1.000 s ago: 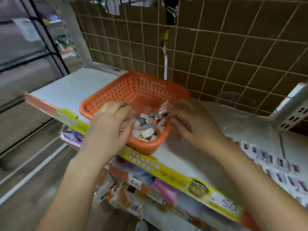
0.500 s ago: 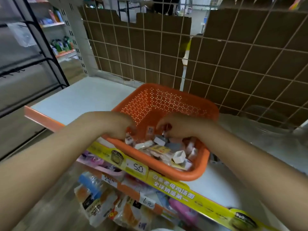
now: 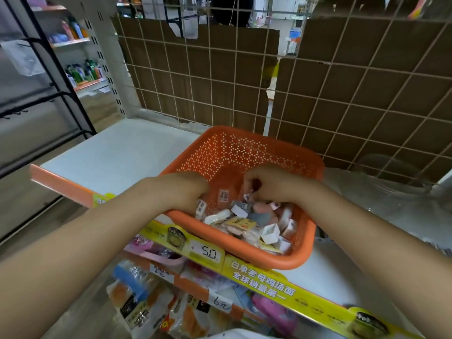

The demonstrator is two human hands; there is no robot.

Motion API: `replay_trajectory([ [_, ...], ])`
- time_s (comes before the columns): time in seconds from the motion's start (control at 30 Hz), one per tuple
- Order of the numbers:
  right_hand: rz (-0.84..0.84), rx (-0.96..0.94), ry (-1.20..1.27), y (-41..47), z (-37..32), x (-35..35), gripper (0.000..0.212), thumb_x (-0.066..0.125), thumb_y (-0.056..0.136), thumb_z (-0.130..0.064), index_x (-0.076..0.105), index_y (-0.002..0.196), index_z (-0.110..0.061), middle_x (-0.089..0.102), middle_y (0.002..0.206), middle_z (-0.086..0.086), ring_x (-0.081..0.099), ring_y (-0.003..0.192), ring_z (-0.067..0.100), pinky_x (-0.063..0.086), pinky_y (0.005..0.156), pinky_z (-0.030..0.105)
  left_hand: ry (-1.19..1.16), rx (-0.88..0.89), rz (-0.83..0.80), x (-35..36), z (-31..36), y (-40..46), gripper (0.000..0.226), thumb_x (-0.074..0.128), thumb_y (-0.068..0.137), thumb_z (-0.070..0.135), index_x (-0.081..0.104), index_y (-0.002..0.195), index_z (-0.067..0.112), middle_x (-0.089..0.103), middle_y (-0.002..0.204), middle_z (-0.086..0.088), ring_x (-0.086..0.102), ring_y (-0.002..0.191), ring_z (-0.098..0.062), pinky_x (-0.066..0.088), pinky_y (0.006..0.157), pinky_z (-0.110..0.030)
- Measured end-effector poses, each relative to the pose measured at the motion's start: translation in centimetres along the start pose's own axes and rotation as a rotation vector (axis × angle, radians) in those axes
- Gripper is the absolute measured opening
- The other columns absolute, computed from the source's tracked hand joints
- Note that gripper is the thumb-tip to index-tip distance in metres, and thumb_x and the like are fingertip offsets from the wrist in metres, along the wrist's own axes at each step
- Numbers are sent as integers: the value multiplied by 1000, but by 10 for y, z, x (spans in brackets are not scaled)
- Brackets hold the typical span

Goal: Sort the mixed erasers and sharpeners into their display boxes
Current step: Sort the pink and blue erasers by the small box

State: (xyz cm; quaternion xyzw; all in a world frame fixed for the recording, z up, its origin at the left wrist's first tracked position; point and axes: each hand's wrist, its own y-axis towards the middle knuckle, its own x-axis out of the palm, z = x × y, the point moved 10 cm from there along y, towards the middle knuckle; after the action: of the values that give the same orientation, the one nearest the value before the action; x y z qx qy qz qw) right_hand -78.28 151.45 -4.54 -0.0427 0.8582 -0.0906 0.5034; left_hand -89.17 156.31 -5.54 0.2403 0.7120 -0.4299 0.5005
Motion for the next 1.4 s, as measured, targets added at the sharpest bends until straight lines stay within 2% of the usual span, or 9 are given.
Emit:
replay_trajectory([
  [0.2,169,-37,476,-17,-4,-28,34,61,81,6,63,107,-15,62,90,-6,59,79,5,48,71,14,-429,6,210,-29,0,-20,49,80,65,35,50,103,29,51,83,13,49,76,-7,39,61,-19],
  [0.43,291,-173,804,-58,-14,-42,28,60,81,3,63,85,-24,66,79,-14,64,73,0,52,69,16,-847,31,506,-59,3,-54,47,85,58,29,54,91,41,51,85,27,49,77,12,37,65,0],
  [0.57,357,-161,971,-83,-5,-45,18,61,75,-11,62,90,-19,70,81,-7,69,70,16,57,66,38,-866,45,551,-66,21,-56,47,85,57,39,56,94,42,52,91,28,50,85,10,40,70,-6],
  [0.73,466,-155,1103,-118,12,-52,25,62,65,-9,66,89,-18,72,76,1,70,72,17,58,70,27,-857,88,574,-78,56,-56,38,79,59,38,57,90,42,56,89,26,52,82,11,36,62,0],
  [0.87,589,-145,1223,-151,39,-57,24,67,59,-28,76,80,-22,73,79,3,70,74,19,56,68,25,-933,123,592,-89,91,-56,31,79,60,37,58,82,44,61,89,19,54,79,10,40,66,-6],
  [1.03,831,-35,1220,-208,92,-67,28,68,61,-25,74,86,-14,73,80,2,70,74,18,55,66,21,-1031,173,582,-97,146,-52,43,77,59,37,62,100,34,58,79,14,54,64,13,37,55,-3],
  [1.13,874,32,1133,-246,116,-73,37,64,62,-16,67,99,-12,73,84,-3,69,82,16,55,74,23,-968,255,574,-101,192,-47,66,78,52,53,66,108,21,59,92,12,53,72,13,36,64,2],
  [1.27,896,90,1011,-297,146,-81,30,65,60,-14,65,90,-18,70,72,-17,65,71,-3,50,64,11,-922,299,539,-96,247,-37,63,66,55,46,66,111,16,57,93,14,49,78,13,30,71,5],
  [1.4,857,165,803,-339,183,-79,28,72,57,-17,69,83,-28,71,82,-19,64,79,3,52,75,15,-933,263,478,-75,289,-21,77,65,50,60,65,115,18,56,105,14,49,98,1,26,77,8],
])
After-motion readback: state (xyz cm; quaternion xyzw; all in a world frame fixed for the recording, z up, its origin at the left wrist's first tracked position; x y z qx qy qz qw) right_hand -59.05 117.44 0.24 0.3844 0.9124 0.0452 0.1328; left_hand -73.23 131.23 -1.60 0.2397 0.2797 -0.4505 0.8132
